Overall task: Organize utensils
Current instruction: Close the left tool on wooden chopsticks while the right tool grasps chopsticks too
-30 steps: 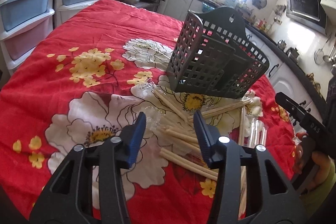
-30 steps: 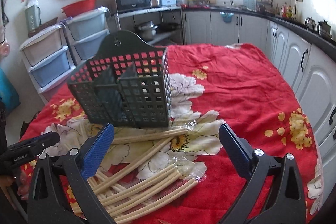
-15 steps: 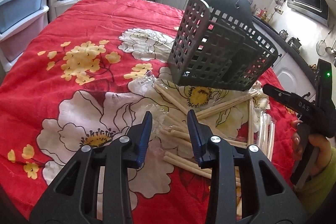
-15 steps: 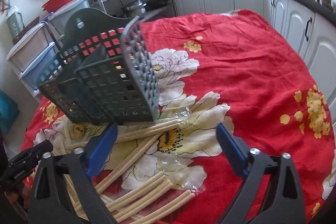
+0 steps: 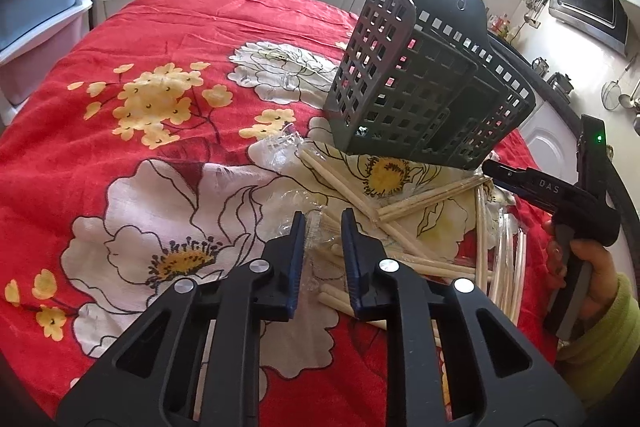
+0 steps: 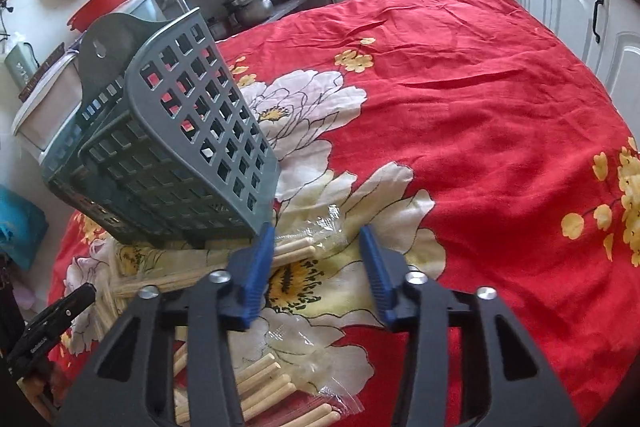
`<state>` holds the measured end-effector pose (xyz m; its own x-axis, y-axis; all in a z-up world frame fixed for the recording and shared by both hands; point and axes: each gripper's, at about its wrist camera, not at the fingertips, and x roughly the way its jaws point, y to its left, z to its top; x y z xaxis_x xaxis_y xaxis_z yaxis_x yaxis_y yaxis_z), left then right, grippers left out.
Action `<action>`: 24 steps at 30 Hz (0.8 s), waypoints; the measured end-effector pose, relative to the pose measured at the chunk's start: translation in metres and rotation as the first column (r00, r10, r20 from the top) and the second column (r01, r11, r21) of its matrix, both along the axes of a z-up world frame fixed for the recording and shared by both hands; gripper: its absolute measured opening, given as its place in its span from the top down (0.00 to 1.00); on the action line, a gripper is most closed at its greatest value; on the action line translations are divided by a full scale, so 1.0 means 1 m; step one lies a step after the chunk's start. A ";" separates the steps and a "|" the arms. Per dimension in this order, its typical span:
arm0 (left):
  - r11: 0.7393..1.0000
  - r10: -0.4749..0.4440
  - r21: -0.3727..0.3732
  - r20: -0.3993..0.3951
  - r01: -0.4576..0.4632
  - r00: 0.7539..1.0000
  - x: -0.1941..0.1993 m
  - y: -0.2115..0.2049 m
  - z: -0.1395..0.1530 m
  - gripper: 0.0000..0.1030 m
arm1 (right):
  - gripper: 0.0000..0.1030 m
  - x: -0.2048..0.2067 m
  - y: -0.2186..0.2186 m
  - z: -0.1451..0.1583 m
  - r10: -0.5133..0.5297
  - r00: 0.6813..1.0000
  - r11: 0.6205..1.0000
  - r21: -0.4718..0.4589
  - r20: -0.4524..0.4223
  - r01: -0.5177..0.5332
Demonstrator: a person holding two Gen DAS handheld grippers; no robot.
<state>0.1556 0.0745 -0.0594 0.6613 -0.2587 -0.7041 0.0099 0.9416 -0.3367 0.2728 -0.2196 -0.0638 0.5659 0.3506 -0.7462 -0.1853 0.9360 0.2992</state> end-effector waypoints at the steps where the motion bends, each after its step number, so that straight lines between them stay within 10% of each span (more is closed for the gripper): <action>1: 1.000 -0.001 -0.003 0.001 0.001 1.000 -0.001 0.000 0.000 0.90 | 0.72 0.000 0.000 0.000 0.007 1.000 1.000 0.009 0.001 -0.007; 7: 0.999 -0.015 -0.034 0.002 0.015 1.000 -0.003 0.002 0.003 0.97 | 0.92 -0.003 -0.001 0.004 0.018 1.000 1.000 0.012 0.025 -0.018; 24: 0.980 -0.052 -0.188 0.105 0.072 0.993 -0.023 0.012 0.038 1.00 | 0.98 -0.056 -0.001 0.068 0.097 0.974 0.988 0.095 0.203 -0.118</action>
